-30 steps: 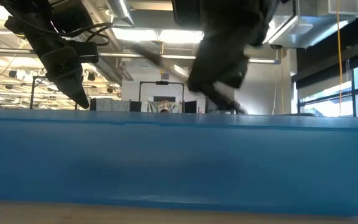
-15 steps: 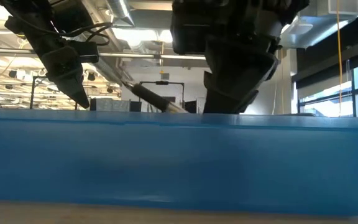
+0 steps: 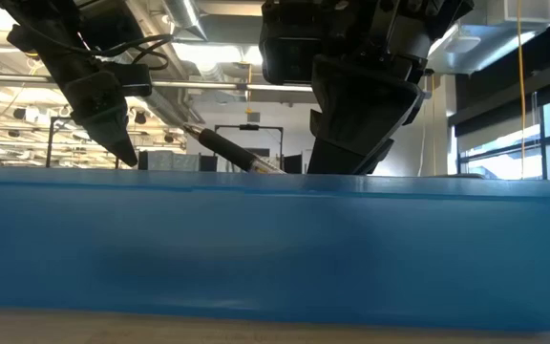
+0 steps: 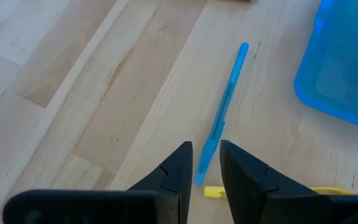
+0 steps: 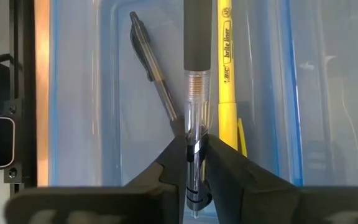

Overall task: Pick & place school supplies into a supply box
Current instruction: Put the black pen into the blue supply box, then put the yellow pen into the blue supply box

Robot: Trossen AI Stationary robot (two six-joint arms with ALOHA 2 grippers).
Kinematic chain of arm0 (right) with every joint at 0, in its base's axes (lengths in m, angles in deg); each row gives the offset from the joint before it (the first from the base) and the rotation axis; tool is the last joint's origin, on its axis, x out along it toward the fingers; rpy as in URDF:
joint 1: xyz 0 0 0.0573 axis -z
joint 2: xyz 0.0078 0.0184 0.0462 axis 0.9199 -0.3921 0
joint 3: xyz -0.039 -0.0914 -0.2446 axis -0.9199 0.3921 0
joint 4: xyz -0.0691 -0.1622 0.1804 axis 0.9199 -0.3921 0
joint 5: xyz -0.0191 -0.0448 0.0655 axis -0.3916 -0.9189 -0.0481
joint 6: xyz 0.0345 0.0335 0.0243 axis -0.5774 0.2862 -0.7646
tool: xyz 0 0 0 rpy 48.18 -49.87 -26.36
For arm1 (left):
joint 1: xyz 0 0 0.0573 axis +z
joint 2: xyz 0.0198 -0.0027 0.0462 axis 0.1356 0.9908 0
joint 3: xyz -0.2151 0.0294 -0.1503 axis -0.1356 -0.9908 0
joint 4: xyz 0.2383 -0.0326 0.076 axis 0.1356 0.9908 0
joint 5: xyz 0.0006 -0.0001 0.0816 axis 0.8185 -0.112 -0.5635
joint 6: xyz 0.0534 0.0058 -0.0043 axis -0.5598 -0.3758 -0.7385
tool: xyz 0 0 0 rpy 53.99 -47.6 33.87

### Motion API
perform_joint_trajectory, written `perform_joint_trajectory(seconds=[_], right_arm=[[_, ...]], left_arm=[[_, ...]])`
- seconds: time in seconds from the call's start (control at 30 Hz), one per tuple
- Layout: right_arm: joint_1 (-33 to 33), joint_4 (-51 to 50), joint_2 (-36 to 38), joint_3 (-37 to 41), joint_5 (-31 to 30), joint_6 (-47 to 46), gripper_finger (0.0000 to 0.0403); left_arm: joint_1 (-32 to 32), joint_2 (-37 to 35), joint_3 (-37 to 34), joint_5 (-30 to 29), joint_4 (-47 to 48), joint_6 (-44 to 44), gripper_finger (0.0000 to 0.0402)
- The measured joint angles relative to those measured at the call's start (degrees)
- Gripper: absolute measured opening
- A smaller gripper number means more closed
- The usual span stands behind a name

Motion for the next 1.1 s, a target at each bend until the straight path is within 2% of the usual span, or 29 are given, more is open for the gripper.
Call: perform_joint_trajectory(seconds=[0.53, 0.63, 0.83, 0.93, 1.1], right_arm=[[0.02, -0.06, 0.00, 0.00, 0.02, -0.26, 0.0112], [0.30, -1.38, 0.00, 0.00, 1.11, -0.44, 0.0112], [1.87, -5.14, 0.00, 0.00, 7.23, -3.00, 0.0112], [2.68, -5.47, 0.00, -0.28, 8.17, -5.17, 0.0112], [3.29, -5.22, 0.00, -3.57, 10.01, -1.75, 0.0112]], left_arm=[[0.00, 0.00, 0.00, 0.56, 0.00, -0.92, 0.0075], [-0.22, 0.00, 0.00, 4.57, 0.00, -6.83, 0.0075], [-4.14, 0.02, -0.02, 13.54, -1.66, -23.42, 0.0075], [-7.13, 0.02, -0.02, 13.69, -3.66, -28.29, 0.0075], [-10.99, 0.02, -0.02, 11.41, -5.84, -33.00, 0.0075]])
